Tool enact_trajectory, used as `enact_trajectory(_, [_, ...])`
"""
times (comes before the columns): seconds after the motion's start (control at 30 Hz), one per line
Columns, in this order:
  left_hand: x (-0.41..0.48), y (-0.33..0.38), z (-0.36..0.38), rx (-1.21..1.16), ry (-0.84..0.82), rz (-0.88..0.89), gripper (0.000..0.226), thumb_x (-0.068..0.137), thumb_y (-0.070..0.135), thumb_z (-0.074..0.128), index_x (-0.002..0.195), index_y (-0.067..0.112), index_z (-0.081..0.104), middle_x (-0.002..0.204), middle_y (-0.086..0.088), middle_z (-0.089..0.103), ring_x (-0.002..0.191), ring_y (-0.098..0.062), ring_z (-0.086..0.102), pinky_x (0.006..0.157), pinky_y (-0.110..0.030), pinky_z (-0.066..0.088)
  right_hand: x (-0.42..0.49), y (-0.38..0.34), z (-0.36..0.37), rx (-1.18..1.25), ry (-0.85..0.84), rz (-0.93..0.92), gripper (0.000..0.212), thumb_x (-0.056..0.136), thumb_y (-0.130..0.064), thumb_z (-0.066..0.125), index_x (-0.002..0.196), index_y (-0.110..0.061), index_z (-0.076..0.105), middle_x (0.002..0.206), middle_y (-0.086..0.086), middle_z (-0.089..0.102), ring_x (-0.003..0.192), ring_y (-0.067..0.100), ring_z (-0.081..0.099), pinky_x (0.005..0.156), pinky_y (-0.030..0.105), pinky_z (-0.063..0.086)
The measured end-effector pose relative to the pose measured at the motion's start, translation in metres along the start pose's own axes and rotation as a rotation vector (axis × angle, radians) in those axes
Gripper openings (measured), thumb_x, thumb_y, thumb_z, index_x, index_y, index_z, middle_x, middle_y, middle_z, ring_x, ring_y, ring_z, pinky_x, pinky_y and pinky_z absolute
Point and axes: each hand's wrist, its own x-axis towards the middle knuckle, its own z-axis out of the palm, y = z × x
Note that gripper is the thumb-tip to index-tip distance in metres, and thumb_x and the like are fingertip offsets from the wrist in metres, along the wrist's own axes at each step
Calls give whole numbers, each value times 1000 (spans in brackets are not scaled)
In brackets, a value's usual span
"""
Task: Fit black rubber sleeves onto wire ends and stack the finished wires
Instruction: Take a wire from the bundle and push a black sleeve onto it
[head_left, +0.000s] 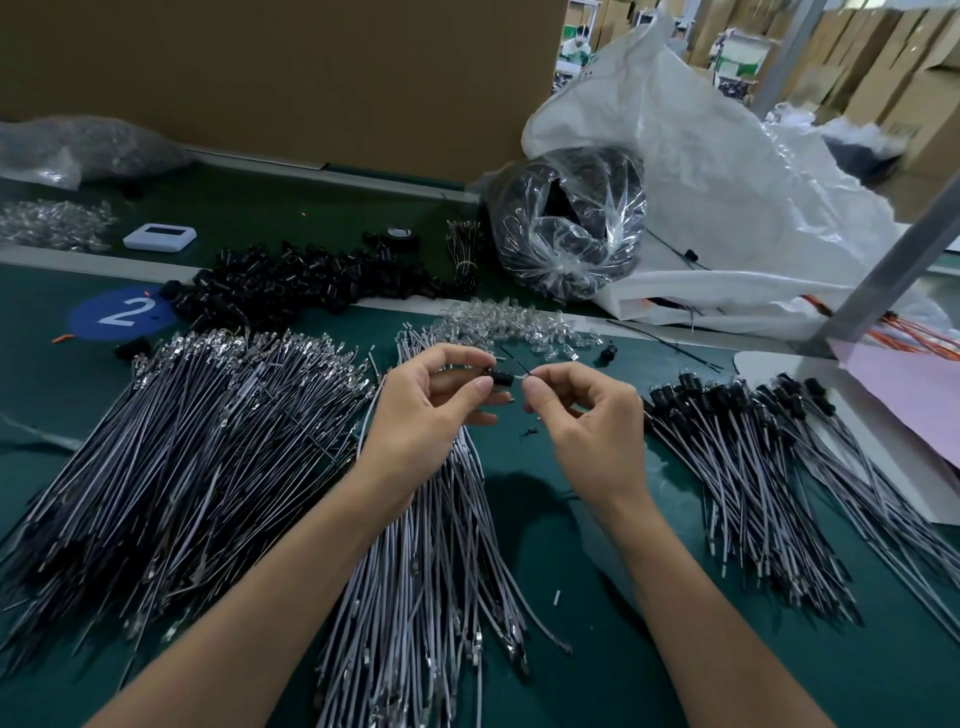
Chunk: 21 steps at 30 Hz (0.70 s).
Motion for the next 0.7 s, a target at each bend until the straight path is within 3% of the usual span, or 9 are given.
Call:
enact_trajectory(0.2, [-1,0,1,51,-14,36,20,92,-7,59,96,11,64,86,-3,76,83,-20,75,68,-25,59,0,0,2,20,-63,58,12,88,-9,71,79,-18,72,66,-3,71,64,17,66,64,28,53])
enact_trajectory(0.3, [-1,0,2,70,-22,46,20,92,-8,57,97,11,63,88,-3,76,84,-20,75,68,-24,59,-2,0,4,25,-73,86,16,86,-7,72,77,-21,71,65,-6,70,61,9,64,62,24,51])
enact_trajectory(0.43, [-3,-1,5,64,-20,45,20,92,-8,57,99,10,63,88,-1,76,85,-18,74,69,-25,59,0,0,0,113,-58,121,9,83,-3,74,80,-11,72,69,2,73,55,12,65,55,20,49])
enact_trajectory(0.6, [-3,-2,5,-88,7,-12,15,89,-2,63,98,8,70,96,-7,76,91,-17,72,74,-24,57,0,-1,-1,154,-77,111,13,82,0,74,78,-11,69,69,2,74,57,16,70,54,21,52])
enact_trajectory(0.7, [-3,0,5,-151,35,-37,20,77,3,70,95,10,75,94,-4,76,90,-14,71,78,-24,58,0,-2,-2,171,-95,104,15,82,1,74,79,-12,67,70,3,74,60,18,71,54,22,52])
